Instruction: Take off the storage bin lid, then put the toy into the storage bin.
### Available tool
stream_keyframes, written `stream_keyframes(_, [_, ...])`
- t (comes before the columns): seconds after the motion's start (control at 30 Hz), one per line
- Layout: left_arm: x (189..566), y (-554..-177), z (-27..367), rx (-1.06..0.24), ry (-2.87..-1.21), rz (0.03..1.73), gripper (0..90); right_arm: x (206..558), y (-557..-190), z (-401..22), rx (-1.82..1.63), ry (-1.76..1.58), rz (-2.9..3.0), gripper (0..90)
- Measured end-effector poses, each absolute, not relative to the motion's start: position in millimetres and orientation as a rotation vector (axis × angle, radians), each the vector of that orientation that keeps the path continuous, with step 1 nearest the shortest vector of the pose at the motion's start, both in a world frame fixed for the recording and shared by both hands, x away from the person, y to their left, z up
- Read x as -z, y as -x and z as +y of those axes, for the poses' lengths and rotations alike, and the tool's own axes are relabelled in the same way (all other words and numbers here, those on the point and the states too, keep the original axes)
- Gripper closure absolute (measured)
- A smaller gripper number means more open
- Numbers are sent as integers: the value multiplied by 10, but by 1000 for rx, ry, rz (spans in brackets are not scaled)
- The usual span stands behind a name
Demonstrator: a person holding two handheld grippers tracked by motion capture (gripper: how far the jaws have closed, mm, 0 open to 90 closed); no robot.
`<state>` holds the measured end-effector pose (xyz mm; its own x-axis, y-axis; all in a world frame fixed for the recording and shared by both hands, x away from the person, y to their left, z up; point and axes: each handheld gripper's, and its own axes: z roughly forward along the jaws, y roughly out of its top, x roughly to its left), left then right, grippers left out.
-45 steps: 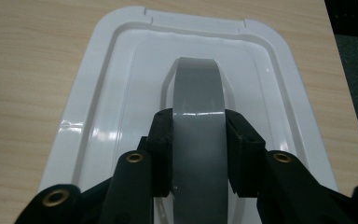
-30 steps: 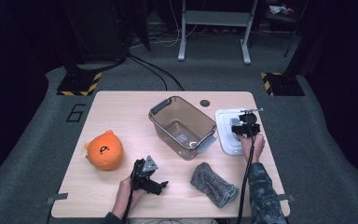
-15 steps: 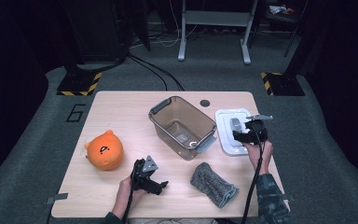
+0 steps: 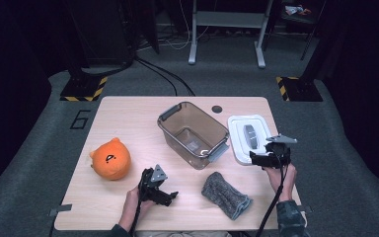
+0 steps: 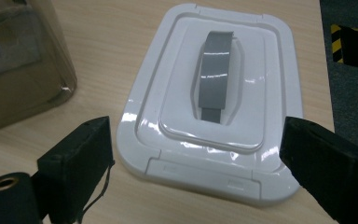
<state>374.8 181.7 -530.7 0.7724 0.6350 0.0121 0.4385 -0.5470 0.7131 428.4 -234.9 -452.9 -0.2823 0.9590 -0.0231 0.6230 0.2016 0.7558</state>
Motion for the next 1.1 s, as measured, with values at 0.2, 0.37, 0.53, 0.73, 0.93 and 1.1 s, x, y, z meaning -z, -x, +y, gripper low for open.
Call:
stream_keyframes(0.2, [5305, -3746, 1817, -350, -2240, 797, 3, 4646, -4100, -2394, -878, -1471, 1983, 36])
stream_keyframes(0.37, [5307, -3748, 1817, -353, -2237, 794, 3, 4802, -3963, -2450, -861, -1496, 1977, 18])
stream_keyframes(0.53, [5304, -3751, 1819, -350, -2240, 795, 2, 4959, -3878, -2485, -830, -1502, 1984, 4])
stream_keyframes(0.73, [5306, -3752, 1820, -351, -2237, 796, 2, 5143, -3783, -2502, -821, -1529, 1972, 0])
stream_keyframes(0.93, [5305, -3756, 1817, -358, -2239, 793, 2, 5261, -3723, -2537, -802, -1511, 1983, 0])
stream_keyframes(1.1, [5306, -3742, 1816, -347, -2236, 805, 3, 5292, -3717, -2562, -817, -1494, 1982, 0])
